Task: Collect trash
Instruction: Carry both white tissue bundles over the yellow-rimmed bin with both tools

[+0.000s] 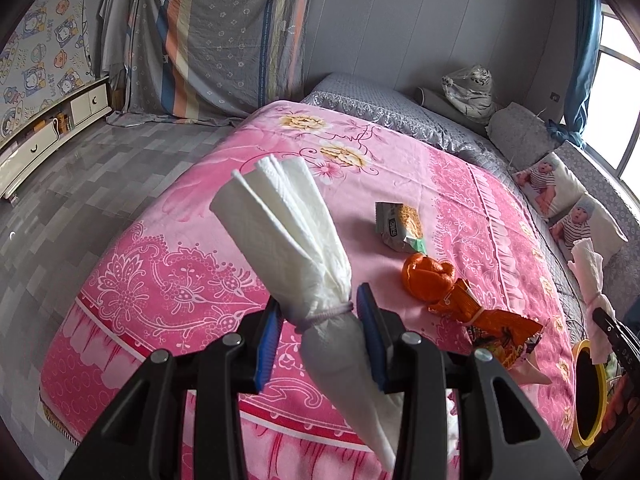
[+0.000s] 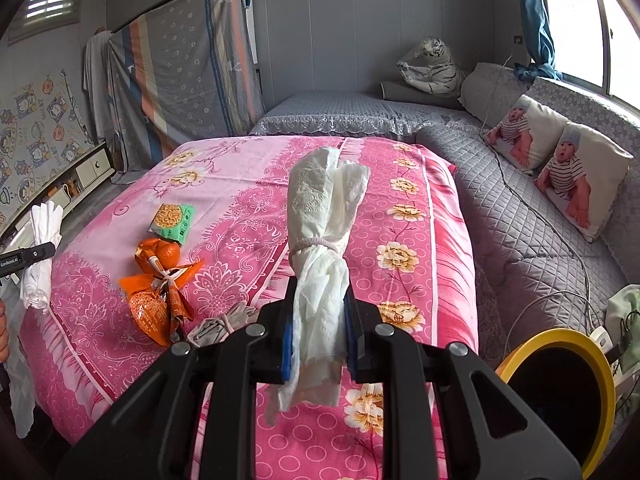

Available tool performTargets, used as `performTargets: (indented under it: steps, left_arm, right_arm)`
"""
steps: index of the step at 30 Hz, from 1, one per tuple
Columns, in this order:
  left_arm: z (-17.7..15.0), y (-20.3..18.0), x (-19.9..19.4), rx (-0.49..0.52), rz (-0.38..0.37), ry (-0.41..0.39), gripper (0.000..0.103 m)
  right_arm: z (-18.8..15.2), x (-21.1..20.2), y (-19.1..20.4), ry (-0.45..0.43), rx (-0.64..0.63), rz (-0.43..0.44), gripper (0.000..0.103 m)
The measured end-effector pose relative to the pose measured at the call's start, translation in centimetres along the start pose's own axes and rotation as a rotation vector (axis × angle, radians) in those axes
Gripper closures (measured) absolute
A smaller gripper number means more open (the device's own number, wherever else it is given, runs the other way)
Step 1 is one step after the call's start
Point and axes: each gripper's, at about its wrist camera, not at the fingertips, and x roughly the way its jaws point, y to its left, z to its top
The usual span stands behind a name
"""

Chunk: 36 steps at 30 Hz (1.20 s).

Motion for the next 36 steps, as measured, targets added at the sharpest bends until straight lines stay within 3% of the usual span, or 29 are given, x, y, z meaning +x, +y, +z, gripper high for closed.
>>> performTargets:
  steps: [14,27,36]
  left_arm:
    - [1.9,-3.5,1.2,0.041,-0.03,-0.021,0.068]
    - [5.6,-11.8,1.8,0.155,-0.118,-0.075,0.068]
    - [5.9,-18.5,1.4,0.249,-0.198,-0.096,0.068]
  right_arm:
    - [0.0,1.2,-2.1,-0.002,0.043,0.002,0.085]
    - [-0.1,0.9,-6.4,-0.035,0.107,-0.066,0.085]
    - [-0.7,-0.7,-9.5,-0.064,0.157,-0.123,0.085]
